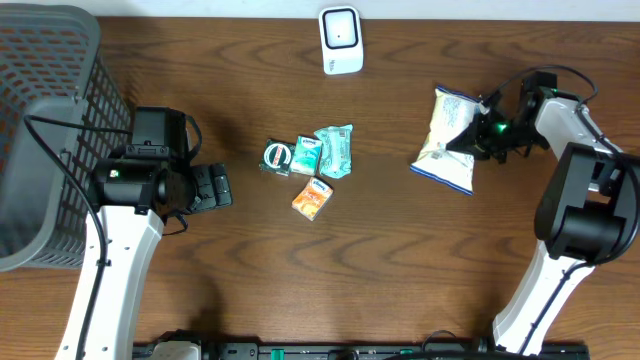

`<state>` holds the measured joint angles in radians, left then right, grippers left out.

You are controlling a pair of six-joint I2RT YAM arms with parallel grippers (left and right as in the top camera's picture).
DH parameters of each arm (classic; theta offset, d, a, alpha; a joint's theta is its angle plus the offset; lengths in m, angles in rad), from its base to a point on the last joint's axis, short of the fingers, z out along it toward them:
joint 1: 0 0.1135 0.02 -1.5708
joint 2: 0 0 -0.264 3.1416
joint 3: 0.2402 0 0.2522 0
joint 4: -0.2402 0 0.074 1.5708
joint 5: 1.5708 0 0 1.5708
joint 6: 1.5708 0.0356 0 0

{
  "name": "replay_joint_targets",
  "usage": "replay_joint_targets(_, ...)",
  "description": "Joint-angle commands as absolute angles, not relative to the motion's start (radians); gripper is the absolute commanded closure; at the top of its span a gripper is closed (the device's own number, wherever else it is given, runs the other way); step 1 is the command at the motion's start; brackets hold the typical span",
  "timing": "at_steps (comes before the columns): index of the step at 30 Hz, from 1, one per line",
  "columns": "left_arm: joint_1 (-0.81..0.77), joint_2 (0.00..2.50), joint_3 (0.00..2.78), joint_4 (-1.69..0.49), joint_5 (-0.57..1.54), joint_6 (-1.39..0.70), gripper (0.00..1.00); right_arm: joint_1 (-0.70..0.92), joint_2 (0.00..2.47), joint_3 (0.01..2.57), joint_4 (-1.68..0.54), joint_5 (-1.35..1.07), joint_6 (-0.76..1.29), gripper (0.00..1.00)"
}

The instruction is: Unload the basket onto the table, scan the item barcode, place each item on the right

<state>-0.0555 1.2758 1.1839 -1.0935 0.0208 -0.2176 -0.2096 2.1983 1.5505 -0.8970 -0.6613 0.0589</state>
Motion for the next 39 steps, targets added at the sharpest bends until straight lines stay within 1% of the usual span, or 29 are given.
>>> replay_joint_targets(1, -0.059, 1.279, 1.179, -1.095, 0.015, -0.231, 0.02, -0.18, 2.191, 1.574, -0.907, -0.643, 0.055, 0.99)
replay_joint_targets(4, -0.059, 1.279, 1.179, -1.095, 0.015, -0.231, 0.02, -0.136, 2.127, 1.607, -0.939, -0.483, 0.076, 0.99)
replay_joint_targets(7, -0.059, 1.279, 1.179, -1.095, 0.015, -0.231, 0.02, -0.054, 2.036, 1.629, -0.958, -0.197, 0.124, 0.99)
replay_joint_targets(12, -0.059, 1.279, 1.179, -1.095, 0.015, -0.231, 0.02, 0.17, 1.896, 1.631, -0.967, 0.405, 0.189, 0.99)
replay_joint_targets(15, -0.059, 1.279, 1.179, -1.095, 0.015, -0.231, 0.02, 0.328, 1.887, 1.629, -1.016, 0.799, 0.223, 0.99)
replay_joint_targets(18, -0.059, 1.279, 1.179, -1.095, 0.015, -0.231, 0.03, 0.451, 1.934, 1.617, -1.055, 0.992, 0.228, 0.99)
replay_joint_targets(25, -0.059, 1.279, 1.179, -1.095, 0.015, -0.231, 0.02, 0.585, 2.099, 1.617, -1.111, 0.99, 0.277, 0.99)
replay_joint_targets(27, -0.059, 1.279, 1.179, -1.095, 0.015, -0.231, 0.03, 0.607, 2.135, 1.617, -1.116, 0.943, 0.277, 0.96)
replay_joint_targets(28, -0.059, 1.279, 1.179, -1.095, 0.015, -0.231, 0.02, 0.616, 2.147, 1.617, -1.115, 0.906, 0.277, 0.88)
replay_joint_targets(30, -0.059, 1.279, 1.179, -1.095, 0.015, -0.231, 0.02, 0.634, 2.155, 1.617, -1.115, 0.815, 0.277, 0.77)
replay_joint_targets(31, -0.059, 1.279, 1.179, -1.095, 0.015, -0.231, 0.02, 0.641, 2.154, 1.618, -1.114, 0.772, 0.277, 0.69)
replay_joint_targets(32, -0.059, 1.279, 1.179, -1.095, 0.015, -0.231, 0.02, 0.647, 2.151, 1.624, -1.116, 0.727, 0.277, 0.59)
replay_joint_targets(33, -0.059, 1.279, 1.179, -1.095, 0.015, -0.231, 0.02, 0.652, 2.148, 1.634, -1.121, 0.682, 0.277, 0.44)
replay_joint_targets(34, -0.059, 1.279, 1.179, -1.095, 0.015, -0.231, 0.02, 0.655, 2.144, 1.648, -1.13, 0.639, 0.277, 0.34)
replay_joint_targets(35, -0.059, 1.279, 1.179, -1.095, 0.015, -0.231, 0.02, 0.656, 2.138, 1.67, -1.144, 0.591, 0.277, 0.32)
replay_joint_targets(39, -0.059, 1.279, 1.179, -1.095, 0.015, -0.231, 0.03, 0.649, 2.115, 1.788, -1.222, 0.454, 0.275, 0.31)
